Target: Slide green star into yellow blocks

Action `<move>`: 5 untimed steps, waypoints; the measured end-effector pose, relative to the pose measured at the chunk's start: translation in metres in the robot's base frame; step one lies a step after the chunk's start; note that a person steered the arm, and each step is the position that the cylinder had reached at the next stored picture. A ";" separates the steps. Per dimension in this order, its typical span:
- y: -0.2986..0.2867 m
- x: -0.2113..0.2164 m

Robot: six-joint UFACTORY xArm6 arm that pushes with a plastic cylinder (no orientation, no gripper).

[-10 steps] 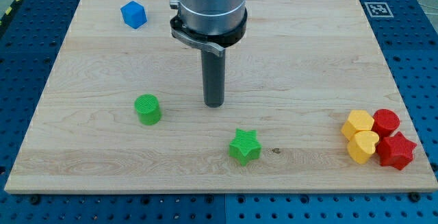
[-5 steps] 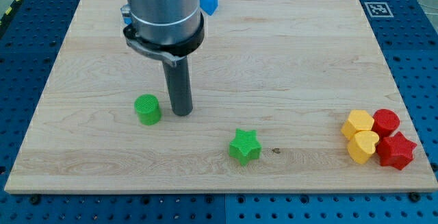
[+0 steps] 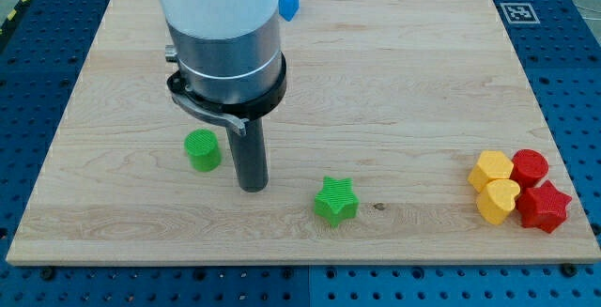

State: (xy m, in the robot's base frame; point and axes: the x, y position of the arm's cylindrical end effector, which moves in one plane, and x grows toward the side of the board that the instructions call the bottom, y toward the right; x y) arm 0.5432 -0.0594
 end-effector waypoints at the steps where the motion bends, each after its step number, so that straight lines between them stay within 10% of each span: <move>1: -0.002 0.000; 5: 0.021 0.014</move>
State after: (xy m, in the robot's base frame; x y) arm 0.5573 -0.0380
